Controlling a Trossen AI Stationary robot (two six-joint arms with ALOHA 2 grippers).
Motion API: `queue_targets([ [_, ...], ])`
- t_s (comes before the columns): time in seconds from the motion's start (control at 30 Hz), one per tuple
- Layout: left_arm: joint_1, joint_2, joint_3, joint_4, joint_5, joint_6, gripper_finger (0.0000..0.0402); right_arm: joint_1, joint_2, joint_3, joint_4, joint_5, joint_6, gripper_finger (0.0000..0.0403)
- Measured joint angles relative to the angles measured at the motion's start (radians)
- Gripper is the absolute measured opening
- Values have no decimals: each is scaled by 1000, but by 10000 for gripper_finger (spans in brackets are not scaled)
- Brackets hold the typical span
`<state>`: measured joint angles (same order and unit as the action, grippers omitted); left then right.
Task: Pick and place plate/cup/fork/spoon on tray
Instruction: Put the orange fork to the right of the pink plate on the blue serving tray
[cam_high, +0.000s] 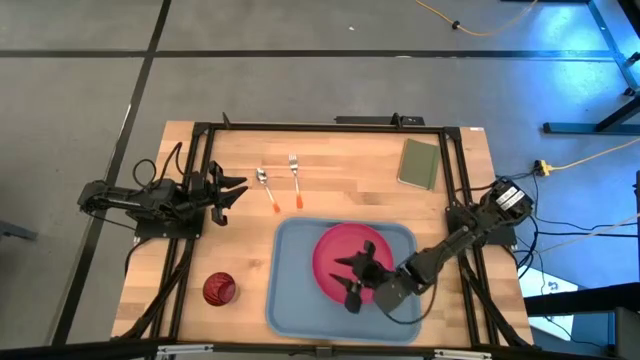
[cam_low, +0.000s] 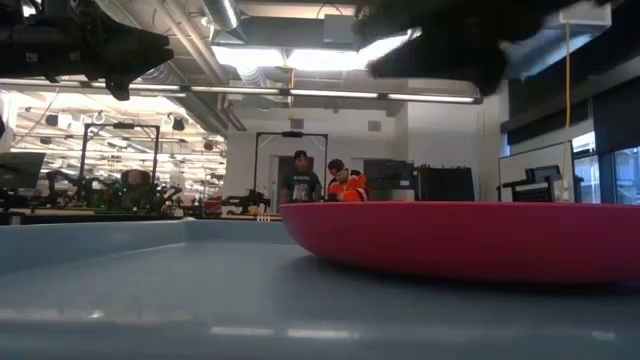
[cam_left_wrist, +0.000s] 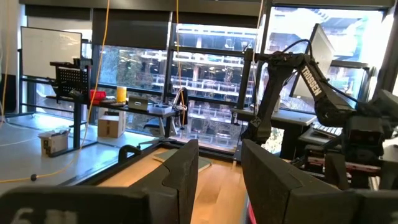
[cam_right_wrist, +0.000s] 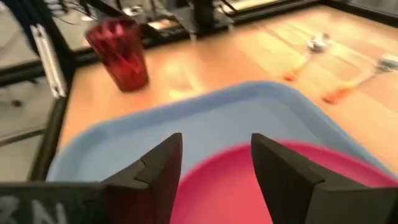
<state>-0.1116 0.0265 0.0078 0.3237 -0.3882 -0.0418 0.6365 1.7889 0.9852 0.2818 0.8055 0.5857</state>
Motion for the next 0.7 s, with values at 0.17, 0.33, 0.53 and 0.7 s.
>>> queue_targets([
  [0.17, 0, 0, 0, 0, 0, 0, 115, -71, 0, 0, 145, -197, -120, 194],
  [0.33, 0, 0, 0, 0, 0, 0, 115, -96, -1, 0, 157, -233, -120, 186],
  [0.53, 0, 0, 0, 0, 0, 0, 115, -87, -1, 0, 140, -254, -111, 96],
  [0.7, 0, 0, 0, 0, 0, 0, 115, -65, -1, 0, 141, -259, -123, 10],
])
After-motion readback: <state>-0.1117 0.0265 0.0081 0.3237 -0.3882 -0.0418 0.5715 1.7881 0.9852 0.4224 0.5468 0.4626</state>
